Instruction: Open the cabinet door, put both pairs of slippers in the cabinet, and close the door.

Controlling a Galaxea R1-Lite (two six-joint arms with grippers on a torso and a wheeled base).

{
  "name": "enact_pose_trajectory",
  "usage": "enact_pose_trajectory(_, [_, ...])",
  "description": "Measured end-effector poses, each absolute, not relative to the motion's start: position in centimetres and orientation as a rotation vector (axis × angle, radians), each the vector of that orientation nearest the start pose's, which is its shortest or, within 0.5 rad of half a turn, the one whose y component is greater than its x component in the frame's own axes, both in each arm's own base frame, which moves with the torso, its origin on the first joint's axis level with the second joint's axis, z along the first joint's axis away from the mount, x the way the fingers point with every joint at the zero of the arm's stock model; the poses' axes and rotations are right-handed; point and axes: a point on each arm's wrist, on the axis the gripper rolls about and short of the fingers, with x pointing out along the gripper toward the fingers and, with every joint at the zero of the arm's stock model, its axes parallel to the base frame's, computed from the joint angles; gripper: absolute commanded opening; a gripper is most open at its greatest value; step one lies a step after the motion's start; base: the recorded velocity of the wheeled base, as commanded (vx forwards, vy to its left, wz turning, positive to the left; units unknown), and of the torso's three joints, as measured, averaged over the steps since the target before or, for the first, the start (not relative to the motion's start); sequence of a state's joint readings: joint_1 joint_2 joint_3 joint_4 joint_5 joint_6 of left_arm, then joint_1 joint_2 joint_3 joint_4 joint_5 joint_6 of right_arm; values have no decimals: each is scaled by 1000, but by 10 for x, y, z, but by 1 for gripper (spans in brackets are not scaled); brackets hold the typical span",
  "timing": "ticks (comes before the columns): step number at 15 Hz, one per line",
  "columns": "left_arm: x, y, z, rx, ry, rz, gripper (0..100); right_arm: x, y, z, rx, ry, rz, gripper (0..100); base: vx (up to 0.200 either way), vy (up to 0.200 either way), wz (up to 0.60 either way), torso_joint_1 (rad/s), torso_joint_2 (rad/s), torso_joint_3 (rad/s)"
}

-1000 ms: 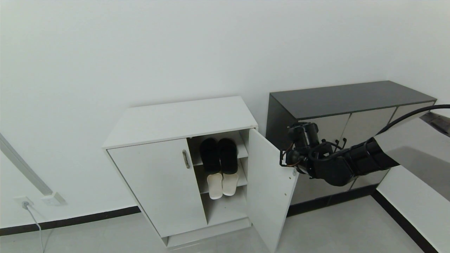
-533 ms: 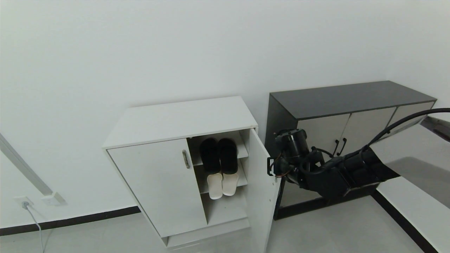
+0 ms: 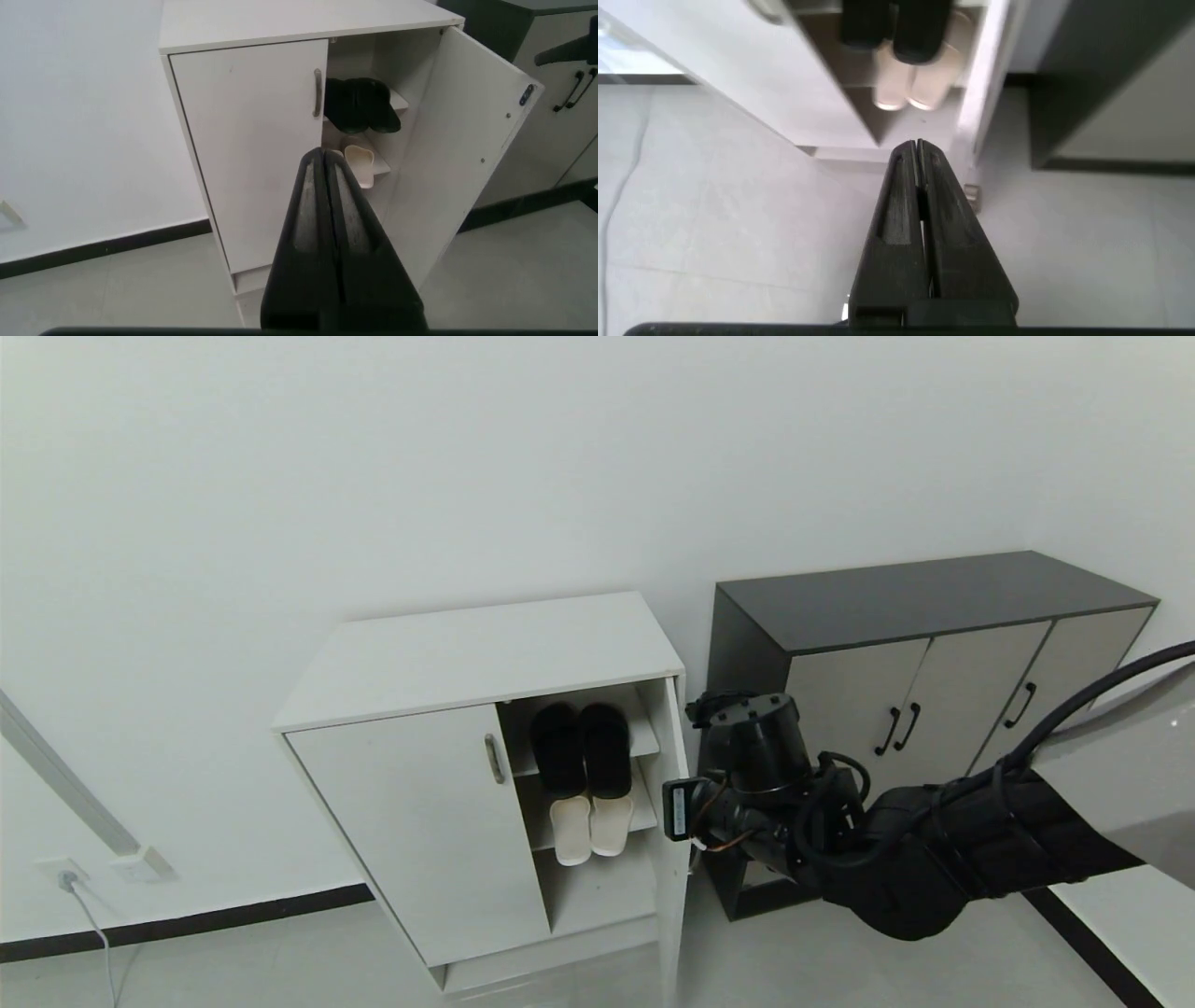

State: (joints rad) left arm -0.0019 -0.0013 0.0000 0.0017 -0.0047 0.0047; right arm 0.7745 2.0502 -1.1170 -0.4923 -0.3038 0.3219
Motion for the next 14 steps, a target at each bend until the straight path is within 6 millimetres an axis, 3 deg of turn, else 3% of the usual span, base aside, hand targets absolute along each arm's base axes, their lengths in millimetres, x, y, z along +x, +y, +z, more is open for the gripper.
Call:
enact_pose_trajectory(6, [-23, 0, 75, 4, 0, -7, 0, 294, 255, 119, 54, 457, 364, 0, 0, 0, 0, 0, 0, 0])
enact_pose_trajectory(11, [-23, 0, 75, 5, 0, -6, 0, 309, 266, 89, 27, 485, 358, 0, 0, 0, 0, 0, 0, 0])
enact_pose_trajectory(14, [-23, 0, 75, 4, 0, -7, 0, 315, 280, 86, 36, 459, 378, 0, 0, 0, 0, 0, 0, 0])
